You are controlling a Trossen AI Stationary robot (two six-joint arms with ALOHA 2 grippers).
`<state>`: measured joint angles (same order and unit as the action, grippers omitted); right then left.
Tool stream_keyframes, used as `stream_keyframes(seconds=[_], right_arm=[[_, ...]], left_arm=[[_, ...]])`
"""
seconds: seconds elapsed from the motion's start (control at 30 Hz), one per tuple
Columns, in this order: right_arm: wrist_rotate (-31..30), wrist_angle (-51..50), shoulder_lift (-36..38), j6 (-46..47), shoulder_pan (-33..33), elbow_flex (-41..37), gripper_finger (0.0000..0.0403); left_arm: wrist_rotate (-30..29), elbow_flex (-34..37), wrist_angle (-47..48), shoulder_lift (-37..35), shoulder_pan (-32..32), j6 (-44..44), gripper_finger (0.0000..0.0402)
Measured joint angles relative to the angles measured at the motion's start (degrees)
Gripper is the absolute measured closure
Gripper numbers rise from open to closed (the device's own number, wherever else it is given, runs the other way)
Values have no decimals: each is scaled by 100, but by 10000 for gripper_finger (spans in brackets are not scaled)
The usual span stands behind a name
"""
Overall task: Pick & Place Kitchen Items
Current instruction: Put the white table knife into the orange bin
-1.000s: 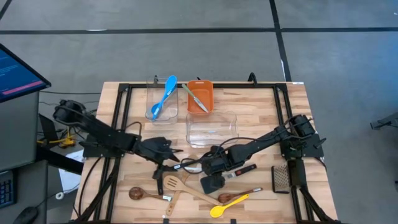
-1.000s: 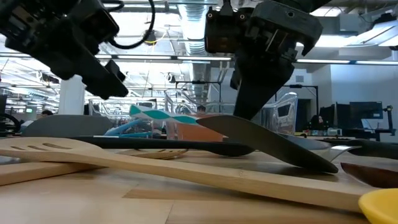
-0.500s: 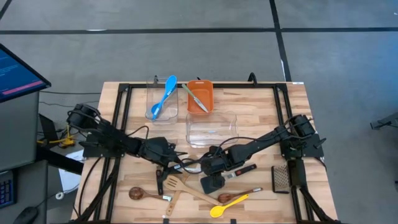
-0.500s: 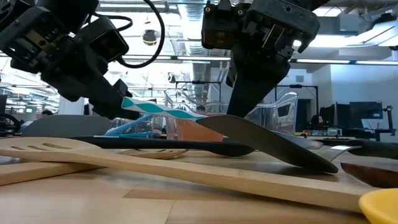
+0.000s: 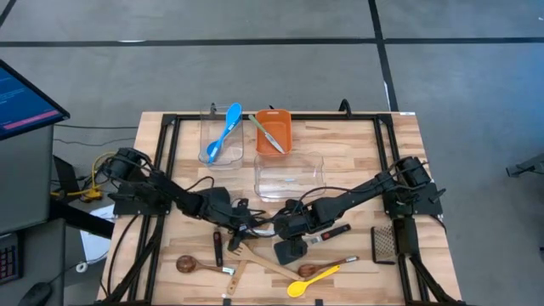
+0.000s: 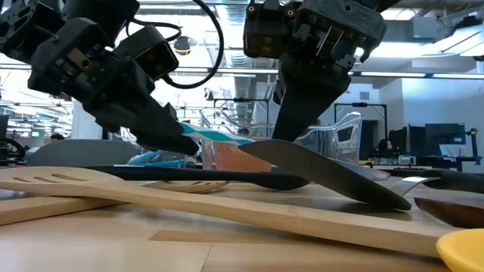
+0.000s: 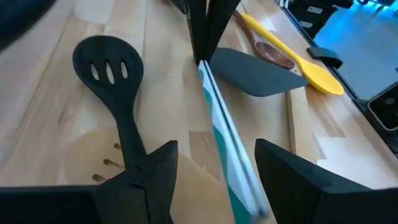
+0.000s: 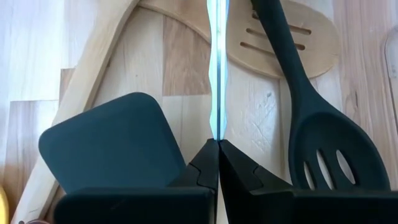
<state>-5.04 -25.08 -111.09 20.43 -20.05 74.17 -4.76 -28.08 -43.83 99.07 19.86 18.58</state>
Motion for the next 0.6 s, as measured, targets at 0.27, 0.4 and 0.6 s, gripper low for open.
stream_keyframes(seconds=[0.27,0.4,0.6], right_arm=[[0,32,0,2,0,0,403],[-1,41,0,7,-3,0,403],[-15,39,0,15,-9,0,403]], left_arm=[[-153,-132,-2,91,0,114,240],[-152,-135,0,91,0,118,285],[-150,-135,0,91,4,118,351]])
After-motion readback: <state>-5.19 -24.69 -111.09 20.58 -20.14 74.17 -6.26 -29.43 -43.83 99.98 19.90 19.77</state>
